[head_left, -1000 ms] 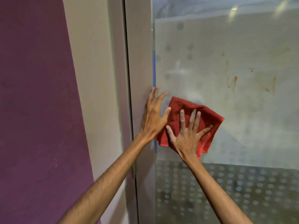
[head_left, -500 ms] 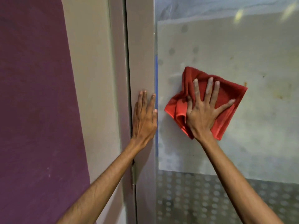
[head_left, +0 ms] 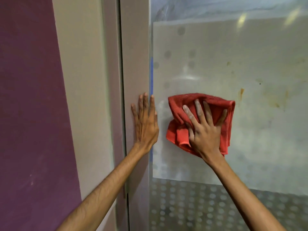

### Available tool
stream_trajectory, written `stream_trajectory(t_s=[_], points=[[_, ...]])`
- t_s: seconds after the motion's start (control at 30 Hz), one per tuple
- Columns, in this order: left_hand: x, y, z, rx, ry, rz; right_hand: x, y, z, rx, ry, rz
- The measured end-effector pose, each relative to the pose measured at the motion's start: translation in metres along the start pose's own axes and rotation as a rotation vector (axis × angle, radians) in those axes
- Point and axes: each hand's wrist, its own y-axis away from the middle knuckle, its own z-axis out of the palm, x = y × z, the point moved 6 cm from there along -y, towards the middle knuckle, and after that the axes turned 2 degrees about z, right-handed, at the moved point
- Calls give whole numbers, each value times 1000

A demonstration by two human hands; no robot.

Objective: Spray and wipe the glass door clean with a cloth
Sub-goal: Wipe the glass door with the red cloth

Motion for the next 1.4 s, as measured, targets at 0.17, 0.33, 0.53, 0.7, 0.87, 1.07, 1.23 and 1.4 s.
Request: stream_trajectory(t_s=[0.17,0.33,0.53,0.7,0.87,1.07,1.23,1.4], points=[[13,-7,3,54,1,-32,23,-73,-17,59,-28,117],[17,-8,2,81,21,-29,16,-101,-21,120,-34,174],[27,-8,4,69,43,-35,19,16,-3,20,-52,40],[57,-21,8,54,46,55,81,17,-18,29,-12,85],[79,-52,14,61,11,80,116,-103,-48,98,-43,348],[89,-59,21,129,16,32,75,-85,-39,139,-20,177],[101,-42,28,99,49,15,105,18,-29,40,2,76],[127,-52,35,99,65,21,155,-36,-48,83,-38,201]])
